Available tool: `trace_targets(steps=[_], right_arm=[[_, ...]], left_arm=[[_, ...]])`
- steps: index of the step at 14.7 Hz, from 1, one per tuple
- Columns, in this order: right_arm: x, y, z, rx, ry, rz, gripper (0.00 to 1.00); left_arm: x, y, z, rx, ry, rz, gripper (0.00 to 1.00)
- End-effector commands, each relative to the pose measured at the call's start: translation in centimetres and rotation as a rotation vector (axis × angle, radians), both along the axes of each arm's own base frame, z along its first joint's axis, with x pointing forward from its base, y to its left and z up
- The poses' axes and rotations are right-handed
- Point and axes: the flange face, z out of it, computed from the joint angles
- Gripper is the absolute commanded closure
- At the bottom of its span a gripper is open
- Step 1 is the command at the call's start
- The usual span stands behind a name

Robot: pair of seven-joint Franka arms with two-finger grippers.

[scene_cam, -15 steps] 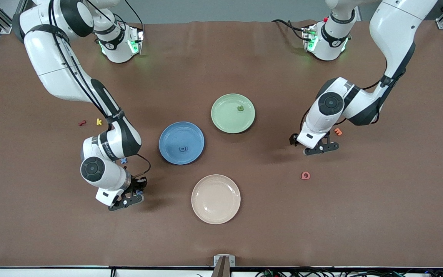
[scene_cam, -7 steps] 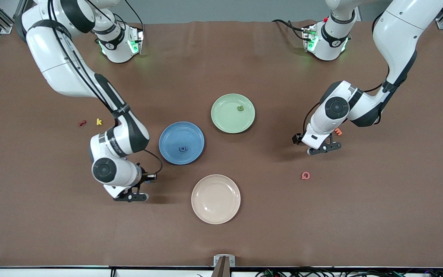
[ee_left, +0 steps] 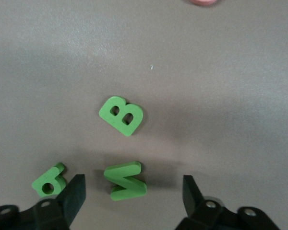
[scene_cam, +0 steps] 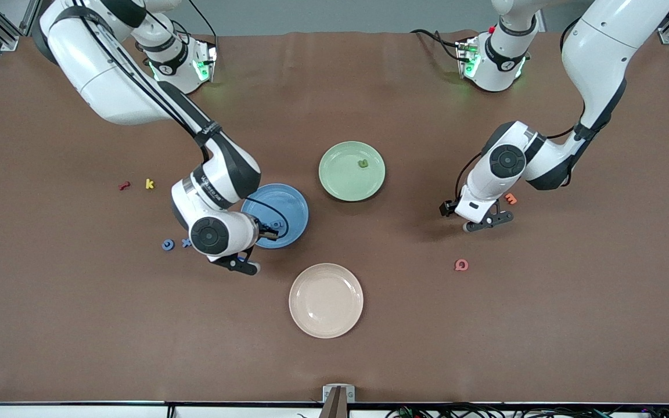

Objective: Sort letters by color into matching plates
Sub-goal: 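Drop the blue E on the blue plate while the left gripper grasps V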

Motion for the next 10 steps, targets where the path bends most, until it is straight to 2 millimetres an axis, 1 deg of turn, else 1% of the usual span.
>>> trace_targets(steps=[1, 3, 4, 5, 6, 7, 8, 9, 10], right_arm=[[-0.6, -0.1, 1.5, -0.012, 0.022, -0.025, 0.02], [-0.7, -0.1, 1.9, -0.014, 0.016, -0.016, 0.00], [-0.6, -0.3, 2.4, -0.019, 0.004, -0.016, 0.00], [-0.7, -0.8, 3.5, -0.027, -0.018, -0.017, 0.00], [-0.5, -2.3, 4.4, -0.033, -0.036, -0.036, 0.00], [0.4, -5.5, 5.5, -0.041, -0.051, -0.080, 0.00], [1.2, -8.4, 5.9, -0.036, -0.056, -0.085, 0.00], [1.7, -10.3, 6.7, -0.032, -0.080, -0.024, 0.00], [1.9, -11.5, 7.6, -0.045, -0.117, 0.018, 0.00]], left_arm=[[-0.4, 0.0, -0.2, -0.002, -0.009, 0.008, 0.15], [-0.4, 0.0, -0.2, -0.003, -0.009, 0.007, 0.22], [-0.4, 0.0, -0.3, -0.002, -0.007, 0.008, 0.26], [-0.4, 0.0, -0.3, -0.002, -0.007, 0.008, 0.30], [-0.4, 0.1, -0.4, -0.003, -0.006, 0.010, 0.36], [-0.5, 0.1, -0.5, -0.003, -0.004, 0.009, 0.42], [-0.5, 0.1, -0.6, -0.004, -0.002, 0.009, 0.48], [-0.5, 0.1, -0.5, -0.006, -0.004, 0.011, 0.52], [-0.4, 0.0, -0.5, -0.012, -0.011, 0.010, 0.56]])
